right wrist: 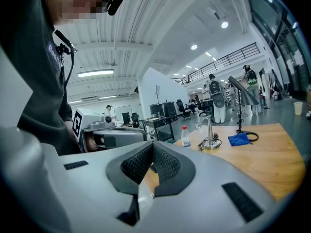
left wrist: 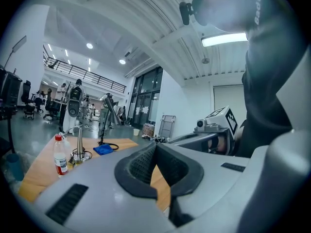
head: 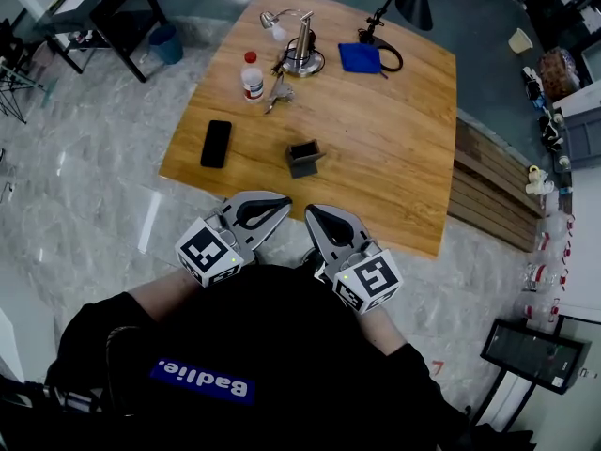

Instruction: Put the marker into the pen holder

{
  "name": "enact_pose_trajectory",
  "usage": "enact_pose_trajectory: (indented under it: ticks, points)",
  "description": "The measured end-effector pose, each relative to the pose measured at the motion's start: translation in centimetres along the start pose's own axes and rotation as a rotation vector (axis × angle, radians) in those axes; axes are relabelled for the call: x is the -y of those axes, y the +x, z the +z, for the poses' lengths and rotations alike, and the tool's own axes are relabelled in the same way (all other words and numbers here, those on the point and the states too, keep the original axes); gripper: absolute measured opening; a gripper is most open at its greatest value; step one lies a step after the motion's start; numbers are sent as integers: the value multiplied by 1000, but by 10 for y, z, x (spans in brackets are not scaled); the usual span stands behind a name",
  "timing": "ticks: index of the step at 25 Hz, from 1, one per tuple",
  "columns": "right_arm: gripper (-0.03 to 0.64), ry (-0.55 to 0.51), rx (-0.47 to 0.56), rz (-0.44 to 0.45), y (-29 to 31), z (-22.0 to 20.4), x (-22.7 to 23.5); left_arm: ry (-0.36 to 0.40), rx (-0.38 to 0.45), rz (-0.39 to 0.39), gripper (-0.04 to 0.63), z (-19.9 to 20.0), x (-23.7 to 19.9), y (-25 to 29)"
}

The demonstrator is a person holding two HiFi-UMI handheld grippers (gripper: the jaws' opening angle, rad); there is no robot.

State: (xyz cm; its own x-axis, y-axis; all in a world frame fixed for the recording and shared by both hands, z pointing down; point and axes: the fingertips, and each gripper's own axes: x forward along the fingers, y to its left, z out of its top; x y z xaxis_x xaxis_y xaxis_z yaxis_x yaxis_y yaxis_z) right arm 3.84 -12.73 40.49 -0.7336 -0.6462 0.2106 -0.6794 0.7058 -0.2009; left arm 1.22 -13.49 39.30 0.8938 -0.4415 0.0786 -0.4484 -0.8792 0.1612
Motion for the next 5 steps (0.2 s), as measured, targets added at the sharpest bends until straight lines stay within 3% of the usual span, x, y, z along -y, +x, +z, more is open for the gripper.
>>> enact_pose_trajectory:
  ticks: [5]
  points:
    - [2, 2, -4, -1, 1, -1, 2, 3, -3, -4, 9, -1, -1, 2]
